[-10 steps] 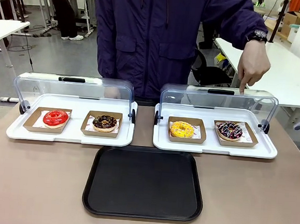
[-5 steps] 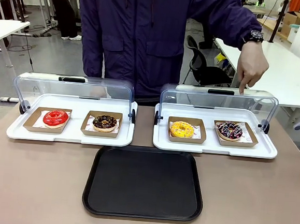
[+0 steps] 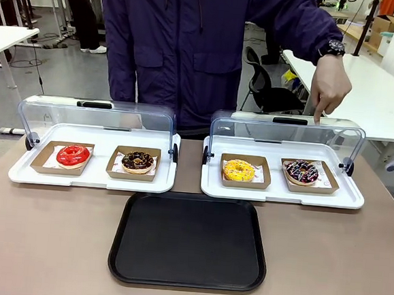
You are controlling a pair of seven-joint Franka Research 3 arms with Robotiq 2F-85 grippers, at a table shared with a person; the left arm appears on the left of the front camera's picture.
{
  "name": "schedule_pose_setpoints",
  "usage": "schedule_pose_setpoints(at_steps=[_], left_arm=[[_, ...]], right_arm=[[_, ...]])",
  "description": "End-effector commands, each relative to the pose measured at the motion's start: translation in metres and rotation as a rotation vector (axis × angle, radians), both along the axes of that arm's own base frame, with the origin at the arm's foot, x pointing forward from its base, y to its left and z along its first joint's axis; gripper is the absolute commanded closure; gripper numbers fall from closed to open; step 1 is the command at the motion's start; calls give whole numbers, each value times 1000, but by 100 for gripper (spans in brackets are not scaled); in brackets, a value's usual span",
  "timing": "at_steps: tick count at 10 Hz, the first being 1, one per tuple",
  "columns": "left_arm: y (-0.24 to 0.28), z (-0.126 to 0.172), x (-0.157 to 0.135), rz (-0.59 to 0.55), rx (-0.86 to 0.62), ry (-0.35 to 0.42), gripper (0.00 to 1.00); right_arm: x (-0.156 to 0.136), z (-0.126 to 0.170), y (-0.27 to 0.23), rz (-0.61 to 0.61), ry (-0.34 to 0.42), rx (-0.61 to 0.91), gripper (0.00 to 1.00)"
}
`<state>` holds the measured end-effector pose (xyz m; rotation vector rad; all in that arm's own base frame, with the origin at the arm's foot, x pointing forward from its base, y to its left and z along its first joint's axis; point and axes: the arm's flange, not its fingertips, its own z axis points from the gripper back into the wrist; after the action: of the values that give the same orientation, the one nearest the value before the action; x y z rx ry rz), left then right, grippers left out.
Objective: Move the fourth donut from the left to the tray.
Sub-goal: Pick up the Paper togo box containing the Donut indicated by the person and place it on the Handle tray.
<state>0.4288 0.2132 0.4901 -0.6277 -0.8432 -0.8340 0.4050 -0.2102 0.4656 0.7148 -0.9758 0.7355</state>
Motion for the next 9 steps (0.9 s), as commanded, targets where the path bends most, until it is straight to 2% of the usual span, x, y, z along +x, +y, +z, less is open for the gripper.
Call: schedule_pose_setpoints(at_steps=[1,5,7,9], left_arm=[[-1,0,0,-4,-5,-4,0],[-1,0,0,-4,-5,-4,0],[-1,0,0,-4,-5,-4,0],[-1,0,0,-4,-5,-4,0]], right_arm=[[3,6,11,22,-31,-70,0],[12,18,79,159,-93,-368,0],[8,8,109,260,-101,-529,0],[3,-14,137,328,-97,-690,0]])
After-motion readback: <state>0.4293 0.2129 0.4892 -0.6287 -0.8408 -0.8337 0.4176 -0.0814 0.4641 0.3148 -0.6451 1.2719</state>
